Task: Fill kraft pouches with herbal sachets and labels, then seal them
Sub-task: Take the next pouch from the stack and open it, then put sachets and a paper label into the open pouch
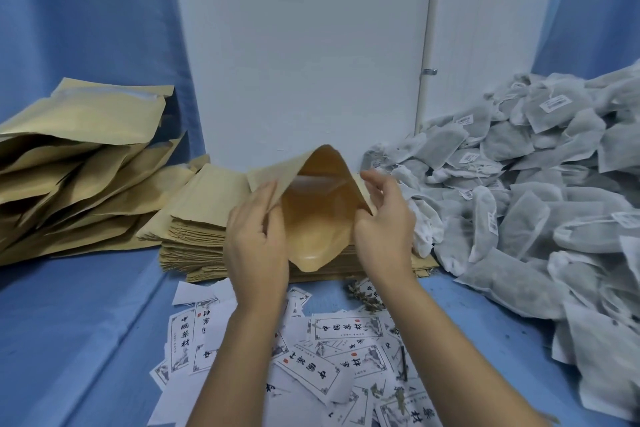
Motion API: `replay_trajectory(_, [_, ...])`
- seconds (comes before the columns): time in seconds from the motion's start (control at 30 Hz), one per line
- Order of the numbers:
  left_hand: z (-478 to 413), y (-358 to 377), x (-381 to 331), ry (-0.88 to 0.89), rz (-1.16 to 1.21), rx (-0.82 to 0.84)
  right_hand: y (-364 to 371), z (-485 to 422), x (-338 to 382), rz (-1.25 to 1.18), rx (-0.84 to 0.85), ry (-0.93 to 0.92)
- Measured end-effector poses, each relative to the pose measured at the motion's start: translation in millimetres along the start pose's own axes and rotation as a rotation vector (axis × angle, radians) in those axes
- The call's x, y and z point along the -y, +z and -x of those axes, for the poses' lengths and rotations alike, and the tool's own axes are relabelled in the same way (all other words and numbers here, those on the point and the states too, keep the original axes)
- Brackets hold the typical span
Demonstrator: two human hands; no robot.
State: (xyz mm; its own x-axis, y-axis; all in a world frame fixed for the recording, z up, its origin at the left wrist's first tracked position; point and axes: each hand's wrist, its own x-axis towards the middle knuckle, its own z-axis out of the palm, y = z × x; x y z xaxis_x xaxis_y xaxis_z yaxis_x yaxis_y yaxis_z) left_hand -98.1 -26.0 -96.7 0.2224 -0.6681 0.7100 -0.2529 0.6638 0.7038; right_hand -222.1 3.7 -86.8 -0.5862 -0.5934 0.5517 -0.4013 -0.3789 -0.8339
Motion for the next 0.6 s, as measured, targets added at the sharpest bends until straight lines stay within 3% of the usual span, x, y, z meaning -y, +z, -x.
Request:
replay_trajectory(0.13, [2.9,7.0,-2.7,0.104,0.062,0.138,-0.4,-1.0,2.5,-0.072,-0.003,0.012])
replay_trajectory(0.33, [5.4,9.3,-4.0,0.075,-0.009,-0.033,-2.9,-2.8,2.8,-0.298,-0.065,0.075])
replay_trajectory(0.47, [6.9,12.7,-5.7,0.13,-0.08,-0.062,-11.6,-13.7,-5.8,-0.388,-0.183,0.178])
replay_trajectory(0.53, [5.0,14.7,-7.3,0.137,-0.084,-0.06,-18.5,-20.9,-12.1,-0.366,-0.27,0.242])
replay_trajectory(0.6, [1.8,17.9,-9.8,0.121,-0.069,-0.064,-28.3,-28.5,-24.0,-0.166,-0.298,0.26])
